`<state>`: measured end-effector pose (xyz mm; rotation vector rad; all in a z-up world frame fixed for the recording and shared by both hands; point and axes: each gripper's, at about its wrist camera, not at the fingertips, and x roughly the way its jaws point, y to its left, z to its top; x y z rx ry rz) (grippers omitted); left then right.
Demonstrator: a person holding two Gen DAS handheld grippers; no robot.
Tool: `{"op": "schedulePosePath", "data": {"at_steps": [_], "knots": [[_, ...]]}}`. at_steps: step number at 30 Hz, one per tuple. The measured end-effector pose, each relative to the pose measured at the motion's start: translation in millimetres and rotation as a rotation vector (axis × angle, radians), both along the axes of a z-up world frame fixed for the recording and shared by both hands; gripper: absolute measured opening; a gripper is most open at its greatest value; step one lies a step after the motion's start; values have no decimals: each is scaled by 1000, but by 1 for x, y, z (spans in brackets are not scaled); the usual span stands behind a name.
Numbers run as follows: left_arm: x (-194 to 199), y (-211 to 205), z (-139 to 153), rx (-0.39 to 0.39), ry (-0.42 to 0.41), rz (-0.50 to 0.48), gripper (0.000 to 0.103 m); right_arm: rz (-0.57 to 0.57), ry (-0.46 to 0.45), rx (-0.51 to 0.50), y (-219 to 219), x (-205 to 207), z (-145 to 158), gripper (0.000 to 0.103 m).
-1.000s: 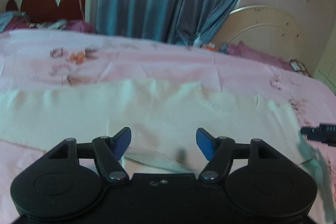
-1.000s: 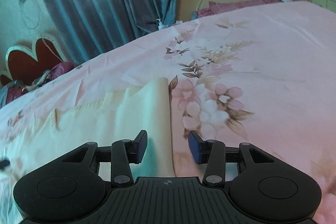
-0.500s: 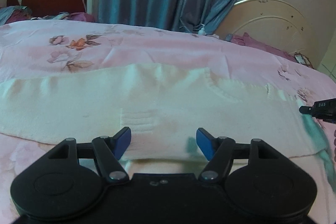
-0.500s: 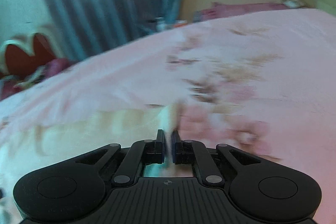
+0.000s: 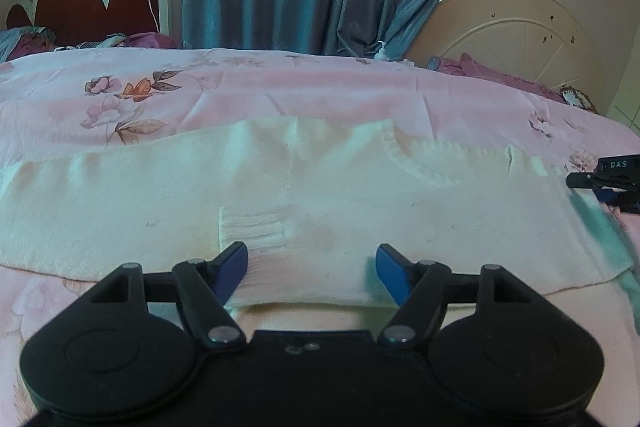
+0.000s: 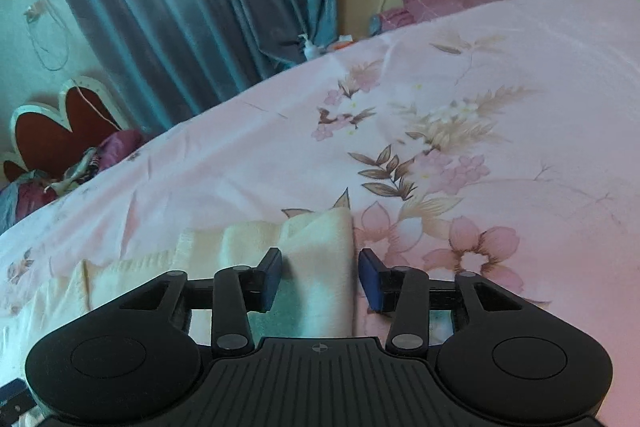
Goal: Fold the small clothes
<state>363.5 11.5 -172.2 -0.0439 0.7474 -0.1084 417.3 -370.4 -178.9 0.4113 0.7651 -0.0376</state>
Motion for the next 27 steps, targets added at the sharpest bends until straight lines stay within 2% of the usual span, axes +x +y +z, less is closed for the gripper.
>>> {"op": "schedulePosePath", "data": {"at_steps": [3,5,10,13,15,17,18,19,20,21,22,23,26,27], "knots": [[-1,0,1,5,-6,-4,70,-28,-1,-77,0,-2,0,5],[-1,-2,2,8,-14,-12,70,-30,-2,-88,-1,-2,-5,5],[4,0,-4,34,-3,-16,70,-34,-22,-134,2,-16,13,6],[1,2,6,6,-8,-8,70,35,-57,-139,13,-37,27,6],[-1,0,9,2,-16,-17,70,65,-46,-136,18,-50,29,9],[-3,-3,9,-1,-12,-31,70,74,-27,-122,21,-63,27,38],[-3,-4,8,3,-9,-38,70,71,-22,-122,23,-69,25,62],[-4,-5,7,9,-8,-43,70,79,-22,-122,26,-77,23,63],[-5,-6,5,19,-8,-48,70,91,-13,-124,29,-83,21,63],[-5,-7,3,29,-6,-53,71,98,3,-126,31,-87,17,50],[-5,-8,1,39,0,-58,71,111,28,-107,32,-91,12,23],[-5,-9,-1,53,2,-62,71,118,53,-78,30,-94,8,17],[-6,-13,-2,87,-3,-76,71,114,58,-75,29,-100,9,15],[-6,-13,-2,86,-3,-74,71,109,55,-75,27,-102,10,9]]}}
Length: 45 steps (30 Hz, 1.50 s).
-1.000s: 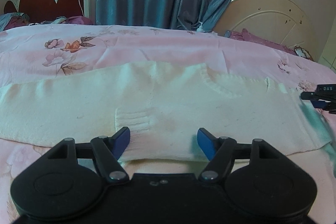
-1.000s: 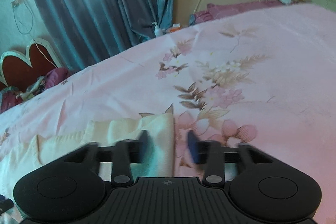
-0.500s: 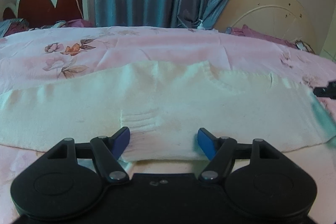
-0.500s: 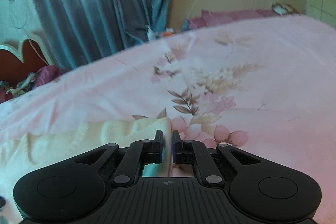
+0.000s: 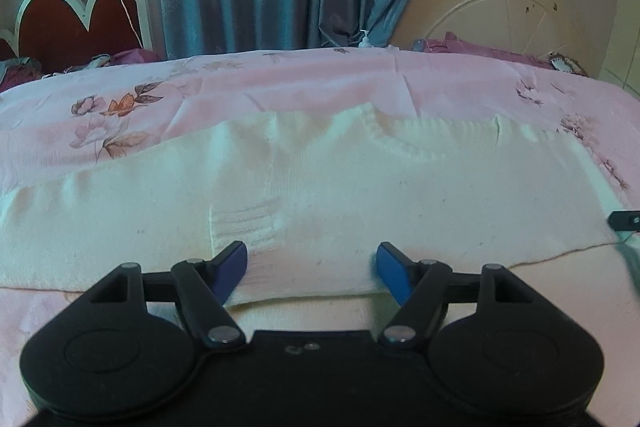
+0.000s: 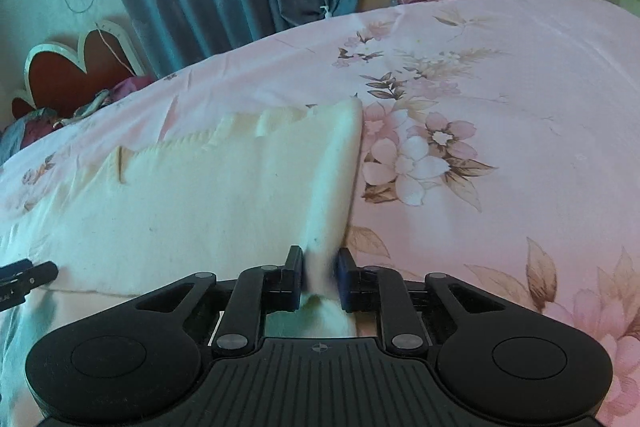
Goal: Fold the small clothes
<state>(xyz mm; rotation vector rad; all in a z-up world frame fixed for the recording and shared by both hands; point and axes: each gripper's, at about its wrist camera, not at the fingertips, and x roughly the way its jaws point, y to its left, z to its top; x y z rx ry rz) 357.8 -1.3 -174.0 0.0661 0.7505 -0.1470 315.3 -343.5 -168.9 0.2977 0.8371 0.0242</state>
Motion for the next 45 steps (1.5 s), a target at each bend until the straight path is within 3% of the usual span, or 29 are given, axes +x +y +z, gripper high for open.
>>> {"op": "schedulePosePath", "data": {"at_steps": [2,4,8,11,14,20,23,25,35,40,45], "knots": [[0,-1,0,2,0,0,71,-52,0,-6,-8,-2,-3,8],[-1,-2,-2,15,-5,-8,71,-106,5,95,-23,-4,-8,8],[-5,-2,3,12,3,-15,71,-145,-3,111,-28,-14,-5,8],[-9,-3,1,35,1,-34,71,-93,-6,-25,-13,-16,1,11],[-14,2,12,-4,8,-14,71,-92,-28,-97,-2,-20,15,11],[-30,35,32,-75,22,41,71,44,-118,-121,47,-26,46,11],[-38,67,38,-118,40,113,71,122,-134,-99,82,-21,50,16],[-42,91,40,-144,57,179,72,152,-141,-82,103,-18,49,50],[-54,236,36,-305,79,515,71,343,-138,-68,219,0,35,51],[-48,284,30,-365,56,608,70,383,-129,-42,259,13,29,51],[-42,326,14,-484,46,686,67,400,-122,-50,282,22,24,51]]}}
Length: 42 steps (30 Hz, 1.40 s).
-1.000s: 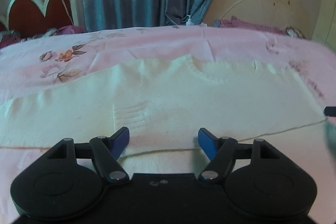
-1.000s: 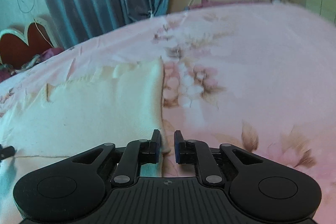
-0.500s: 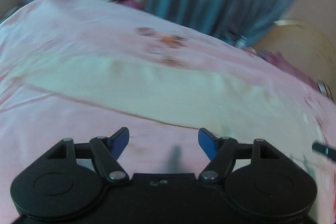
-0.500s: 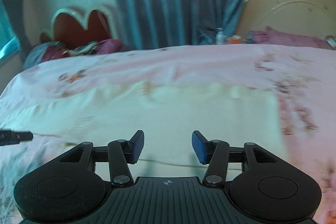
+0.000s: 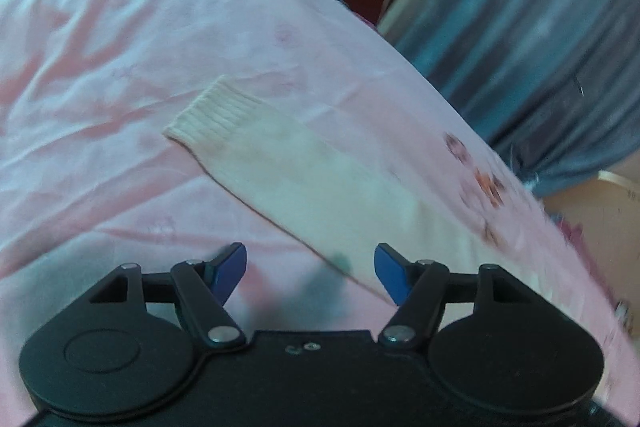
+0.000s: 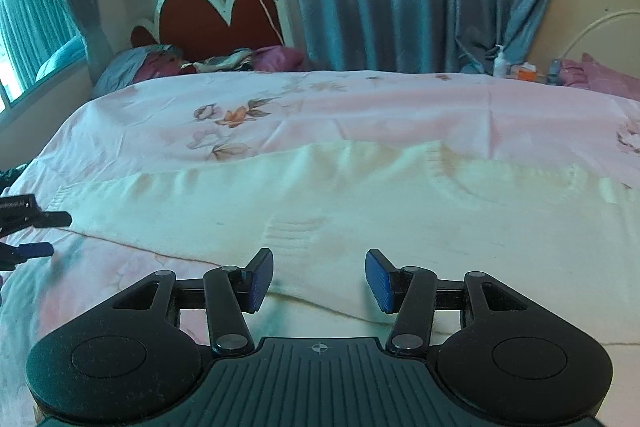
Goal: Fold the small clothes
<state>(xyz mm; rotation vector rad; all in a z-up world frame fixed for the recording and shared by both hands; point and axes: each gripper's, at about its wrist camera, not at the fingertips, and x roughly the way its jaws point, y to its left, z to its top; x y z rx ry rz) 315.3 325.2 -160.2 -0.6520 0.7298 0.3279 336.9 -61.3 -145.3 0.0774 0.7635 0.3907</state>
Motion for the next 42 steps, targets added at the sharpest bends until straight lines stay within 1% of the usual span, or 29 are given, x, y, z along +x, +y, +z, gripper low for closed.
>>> {"op": "schedulePosePath", "data": {"at_steps": [2,7,8,10,11,12,14,17,19,21,22,24,26,31,35,39,42], "knots": [[3,10,-7,-39,-25,27,67,0,4,-4,5,5,-4,51],[16,19,-13,-29,-68,40,66,-22,10,-13,6,14,-11,51],[18,19,-14,-31,-76,46,63,-28,10,-14,5,15,-11,51],[21,23,-16,-34,-86,64,48,-41,10,-29,5,19,-13,51],[22,26,-18,-36,-87,82,33,-50,12,-38,5,21,-14,51],[22,29,-20,-42,-89,95,23,-60,15,-46,4,23,-15,51],[21,32,-23,-43,-94,115,15,-72,18,-64,4,26,-18,51],[22,30,-23,-10,-98,105,12,-78,42,-107,6,32,-28,51],[22,27,-22,11,-96,94,9,-71,38,-125,7,33,-33,51],[22,26,-20,13,-101,92,4,-74,39,-114,5,32,-30,51],[21,25,-19,20,-104,92,4,-75,32,-103,3,32,-28,51],[21,22,-15,39,-117,86,3,-78,35,-127,4,32,-31,51],[21,17,-10,58,-132,77,3,-73,35,-128,3,31,-35,51],[22,-6,15,123,-194,-7,3,-82,42,-90,-2,31,-28,51],[27,-42,43,167,-260,-121,3,-92,34,-74,-10,28,-23,51],[36,-96,69,189,-323,-291,3,-118,15,-51,-28,20,-13,51],[46,-151,80,188,-350,-449,3,-153,-4,-35,-50,12,-4,51]]}}
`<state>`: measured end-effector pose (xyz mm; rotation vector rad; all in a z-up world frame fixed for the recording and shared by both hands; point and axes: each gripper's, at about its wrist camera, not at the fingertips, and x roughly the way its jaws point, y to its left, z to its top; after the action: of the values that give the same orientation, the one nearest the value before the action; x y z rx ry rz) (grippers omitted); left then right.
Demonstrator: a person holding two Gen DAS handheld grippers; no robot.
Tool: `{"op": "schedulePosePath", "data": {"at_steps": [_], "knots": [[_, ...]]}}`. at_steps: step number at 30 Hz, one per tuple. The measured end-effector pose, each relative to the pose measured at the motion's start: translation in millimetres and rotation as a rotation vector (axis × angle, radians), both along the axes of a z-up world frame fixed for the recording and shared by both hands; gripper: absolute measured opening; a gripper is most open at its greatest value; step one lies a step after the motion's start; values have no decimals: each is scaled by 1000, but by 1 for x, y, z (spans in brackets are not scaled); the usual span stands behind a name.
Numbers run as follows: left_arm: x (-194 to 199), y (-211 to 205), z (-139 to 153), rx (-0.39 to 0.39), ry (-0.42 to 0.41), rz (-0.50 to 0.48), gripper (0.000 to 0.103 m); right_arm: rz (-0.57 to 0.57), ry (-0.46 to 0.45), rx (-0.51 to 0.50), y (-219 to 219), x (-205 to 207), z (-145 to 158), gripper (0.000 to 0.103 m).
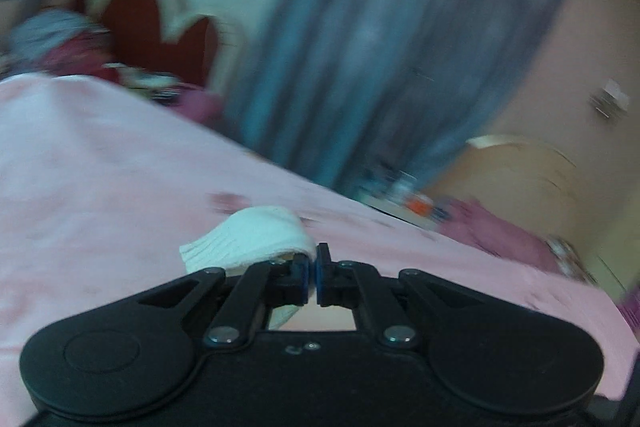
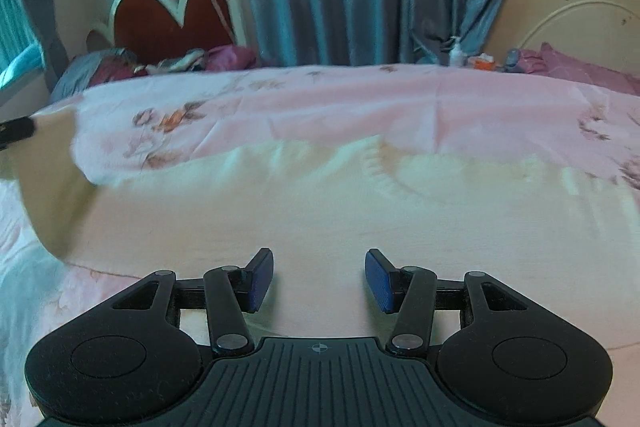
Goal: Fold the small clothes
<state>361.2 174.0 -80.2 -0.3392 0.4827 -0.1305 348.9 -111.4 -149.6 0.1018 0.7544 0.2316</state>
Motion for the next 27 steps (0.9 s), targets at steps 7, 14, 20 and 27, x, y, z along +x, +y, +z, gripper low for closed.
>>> {"op": "schedulePosePath", "data": {"at_steps": [7,14,20,27], "knots": [[15,-137,-21,50,38,-309,3,-119,-8,5,-75,-26,6,51],[13,-218,-71,194,219,-492,47,-158,14,63,-126,-47,4,51],[-15,-192,-66,258,178,-390,83,-81,33,136,-122,-47,6,51],[-36,-141,-57,337,177,-196,87,73,9,105,-71,-38,5,51]]}}
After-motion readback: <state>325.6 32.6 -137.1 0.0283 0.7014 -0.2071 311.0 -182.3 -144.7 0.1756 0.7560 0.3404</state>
